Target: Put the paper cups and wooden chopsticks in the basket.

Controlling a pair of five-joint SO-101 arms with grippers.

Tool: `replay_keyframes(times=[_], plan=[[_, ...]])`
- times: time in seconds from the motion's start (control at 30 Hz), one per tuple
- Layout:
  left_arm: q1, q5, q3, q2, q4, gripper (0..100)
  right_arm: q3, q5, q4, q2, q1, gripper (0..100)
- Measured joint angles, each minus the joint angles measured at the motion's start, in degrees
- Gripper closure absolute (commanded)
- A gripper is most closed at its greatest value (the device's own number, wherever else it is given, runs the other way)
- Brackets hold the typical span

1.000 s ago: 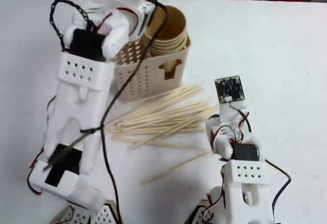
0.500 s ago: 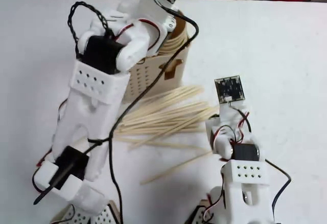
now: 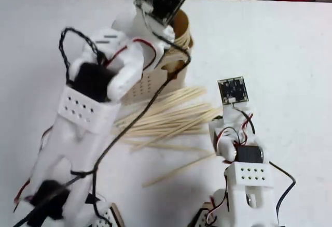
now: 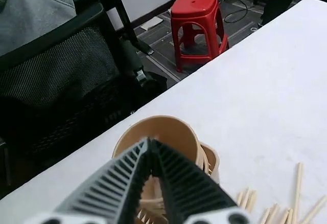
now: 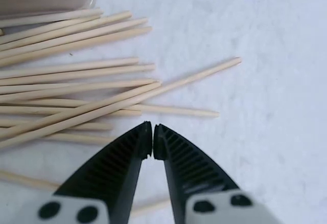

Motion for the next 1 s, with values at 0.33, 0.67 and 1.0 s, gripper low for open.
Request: replay_keyframes(times=[0.33,0.67,1.0], plan=[[-0.1,0.2,25.8,-3.3,-26.2,98,0.0,0.0,0.0,0.0,0.0,97.4],[-0.3,0.4,28.6,5.9,-33.4,98,0.0,0.0,0.0,0.0,0.0,97.4],[-0.4,0.2,29.6,-6.7,-30.1,98,0.0,0.0,0.0,0.0,0.0,97.4]])
